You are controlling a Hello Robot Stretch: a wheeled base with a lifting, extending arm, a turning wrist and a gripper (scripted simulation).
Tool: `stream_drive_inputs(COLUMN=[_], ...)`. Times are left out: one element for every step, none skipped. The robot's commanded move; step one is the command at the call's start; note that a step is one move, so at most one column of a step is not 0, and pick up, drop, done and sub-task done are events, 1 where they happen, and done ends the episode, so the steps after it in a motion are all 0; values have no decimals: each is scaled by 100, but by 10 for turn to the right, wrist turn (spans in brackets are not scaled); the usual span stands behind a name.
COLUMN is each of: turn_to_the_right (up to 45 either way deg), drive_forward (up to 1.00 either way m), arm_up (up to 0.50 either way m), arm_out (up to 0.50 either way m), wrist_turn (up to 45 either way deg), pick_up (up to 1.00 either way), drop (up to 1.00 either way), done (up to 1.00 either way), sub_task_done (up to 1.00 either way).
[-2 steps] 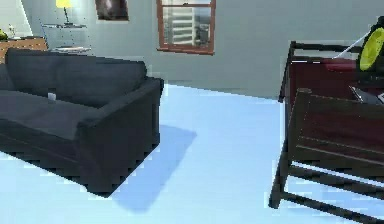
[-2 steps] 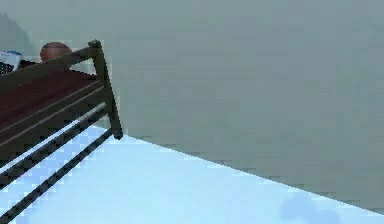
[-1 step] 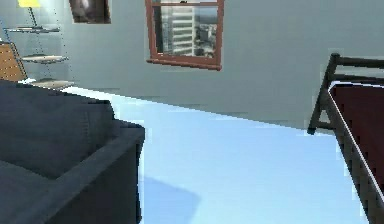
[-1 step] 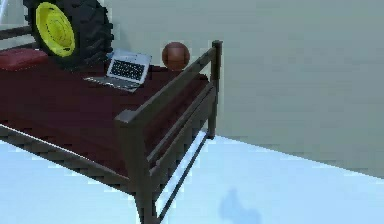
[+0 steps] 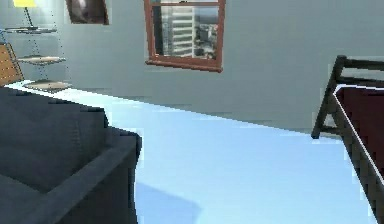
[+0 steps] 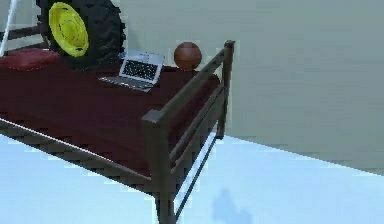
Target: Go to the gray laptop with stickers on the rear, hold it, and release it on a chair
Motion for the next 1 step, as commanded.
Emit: stream_drive_inputs(turn_to_the_right=[240], drive_forward=[0], arm_up=[0], arm_out=[0], wrist_turn=[0], pick_up=[0], drop=[0], done=[0], sub_task_done=[0])
